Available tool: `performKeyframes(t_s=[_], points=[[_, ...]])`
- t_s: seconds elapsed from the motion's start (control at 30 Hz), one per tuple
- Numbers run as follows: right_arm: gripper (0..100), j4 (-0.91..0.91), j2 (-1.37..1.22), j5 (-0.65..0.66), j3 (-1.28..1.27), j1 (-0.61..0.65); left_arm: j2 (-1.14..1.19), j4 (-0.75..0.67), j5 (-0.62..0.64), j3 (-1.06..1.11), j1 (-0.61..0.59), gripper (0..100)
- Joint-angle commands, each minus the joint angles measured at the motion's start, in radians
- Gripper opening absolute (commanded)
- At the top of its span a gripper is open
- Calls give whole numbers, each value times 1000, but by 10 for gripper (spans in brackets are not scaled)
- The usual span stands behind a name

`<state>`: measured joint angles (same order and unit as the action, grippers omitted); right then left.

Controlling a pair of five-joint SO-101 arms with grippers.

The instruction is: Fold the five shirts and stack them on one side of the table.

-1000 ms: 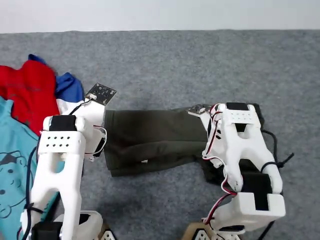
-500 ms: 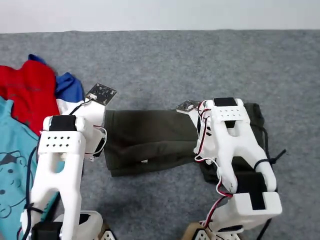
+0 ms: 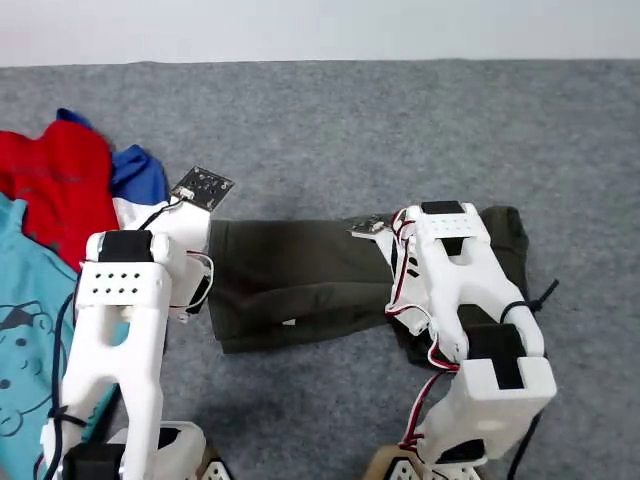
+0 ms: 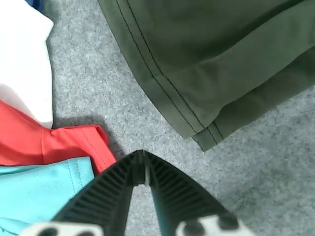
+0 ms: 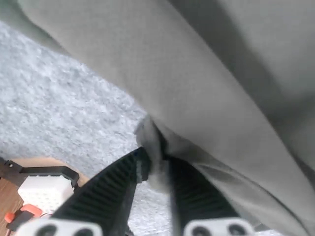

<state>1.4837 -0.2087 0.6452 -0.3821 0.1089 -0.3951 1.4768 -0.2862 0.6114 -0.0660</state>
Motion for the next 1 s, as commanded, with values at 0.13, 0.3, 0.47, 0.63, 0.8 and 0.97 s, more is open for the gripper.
performKeyframes(t_s=[0.13, 0.3, 0.47, 0.63, 0.8, 0.97], points=[[11, 65, 10, 68, 110, -101, 2, -12, -11, -13, -3, 3], [11, 148, 8, 117, 187, -136, 2, -14, -11, -15, -3, 3], [10, 214, 2, 157, 195, -139, 2, -11, -11, -19, -3, 3], [10, 243, 1, 176, 192, -142, 2, -8, -11, -21, -3, 3], [10, 251, -2, 178, 192, -147, -6, 9, -55, -24, -3, 3], [10, 266, -2, 190, 172, -147, -2, 92, -104, -113, -6, 3]])
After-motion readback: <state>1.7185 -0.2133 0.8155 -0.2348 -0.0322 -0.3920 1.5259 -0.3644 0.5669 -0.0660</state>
